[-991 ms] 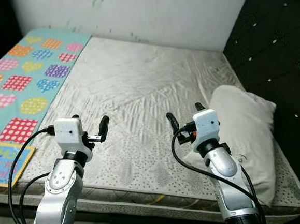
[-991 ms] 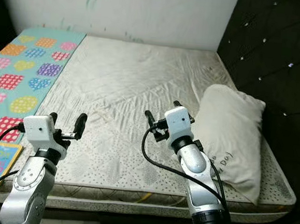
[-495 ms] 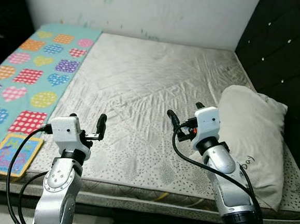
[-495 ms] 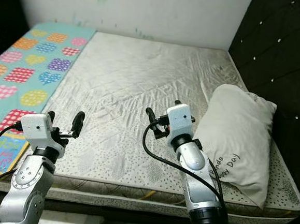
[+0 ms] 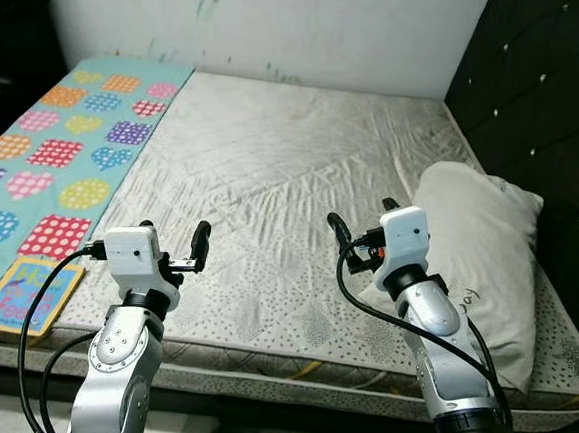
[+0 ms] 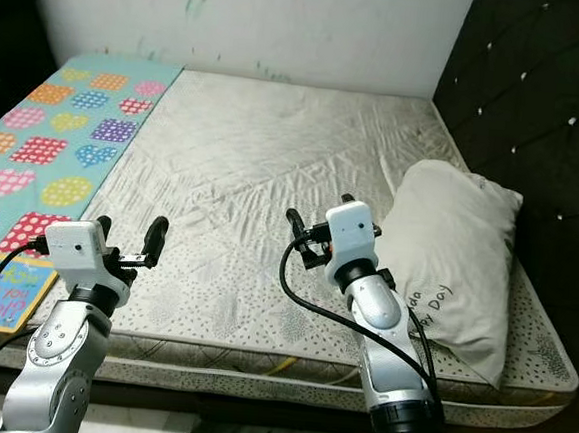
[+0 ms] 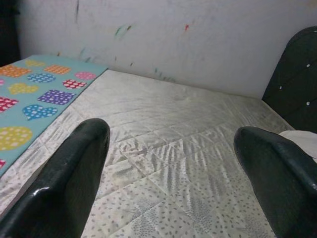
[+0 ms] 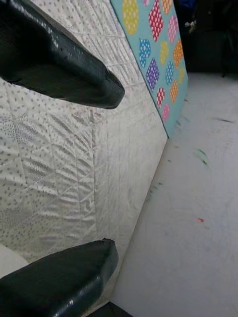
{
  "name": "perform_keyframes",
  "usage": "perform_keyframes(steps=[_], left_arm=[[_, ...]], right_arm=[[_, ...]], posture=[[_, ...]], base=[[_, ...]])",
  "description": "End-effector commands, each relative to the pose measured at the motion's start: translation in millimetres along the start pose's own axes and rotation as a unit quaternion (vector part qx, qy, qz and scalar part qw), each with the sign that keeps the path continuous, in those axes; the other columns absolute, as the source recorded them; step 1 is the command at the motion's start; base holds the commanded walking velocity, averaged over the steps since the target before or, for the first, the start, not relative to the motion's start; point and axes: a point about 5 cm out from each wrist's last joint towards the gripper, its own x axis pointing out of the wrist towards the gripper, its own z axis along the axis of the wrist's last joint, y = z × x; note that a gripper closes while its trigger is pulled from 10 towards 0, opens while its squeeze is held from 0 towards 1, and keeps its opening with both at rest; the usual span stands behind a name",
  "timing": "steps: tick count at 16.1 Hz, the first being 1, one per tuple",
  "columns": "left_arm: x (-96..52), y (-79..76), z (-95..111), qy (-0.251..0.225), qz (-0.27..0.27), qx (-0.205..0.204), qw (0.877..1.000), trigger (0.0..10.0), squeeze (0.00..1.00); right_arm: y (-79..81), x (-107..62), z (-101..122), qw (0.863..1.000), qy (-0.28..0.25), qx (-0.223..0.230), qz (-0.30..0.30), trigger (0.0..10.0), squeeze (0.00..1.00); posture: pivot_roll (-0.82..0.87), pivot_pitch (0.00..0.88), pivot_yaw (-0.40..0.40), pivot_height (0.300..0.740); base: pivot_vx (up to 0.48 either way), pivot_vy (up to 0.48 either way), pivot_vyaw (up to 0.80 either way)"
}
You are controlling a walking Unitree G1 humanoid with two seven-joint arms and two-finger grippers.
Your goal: Clean up the room
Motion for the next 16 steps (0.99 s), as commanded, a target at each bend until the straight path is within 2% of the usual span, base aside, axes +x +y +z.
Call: perform_keyframes(steps=[1, 8, 10, 16], left_arm=[[0.0, 0.7, -0.1, 0.003, 0.004, 0.003, 1.0, 10.0, 0.0], [0.2, 0.2, 1.2, 0.0, 0.0, 0.006, 1.0, 10.0, 0.0], [0.3, 1.1, 0.2, 0.004, 0.005, 0.003, 1.0, 10.0, 0.0], [0.9, 3.1, -0.1, 0.007, 0.016, 0.002, 1.0, 10.0, 0.0]], right_arm=[[-1.7, 3.6, 3.9, 1.0, -0.004, -0.003, 0.001, 10.0, 0.0], [-2.3, 2.9, 4.2, 1.0, -0.009, 0.002, -0.005, 10.0, 0.0], [-2.4, 2.6, 3.7, 1.0, -0.007, -0.013, -0.005, 10.0, 0.0], [-8.1, -4.9, -0.8, 1.0, 0.0, -0.012, -0.008, 10.0, 0.0]], posture=[[-0.14, 0.0, -0.031, 0.74], [-0.14, 0.0, -0.027, 0.74], [-0.14, 0.0, -0.026, 0.74], [-0.15, 0.0, -0.029, 0.74]], base=[[0.0, 0.0, 0.0], [0.0, 0.0, 0.0], [0.0, 0.0, 0.0], [0.0, 0.0, 0.07]])
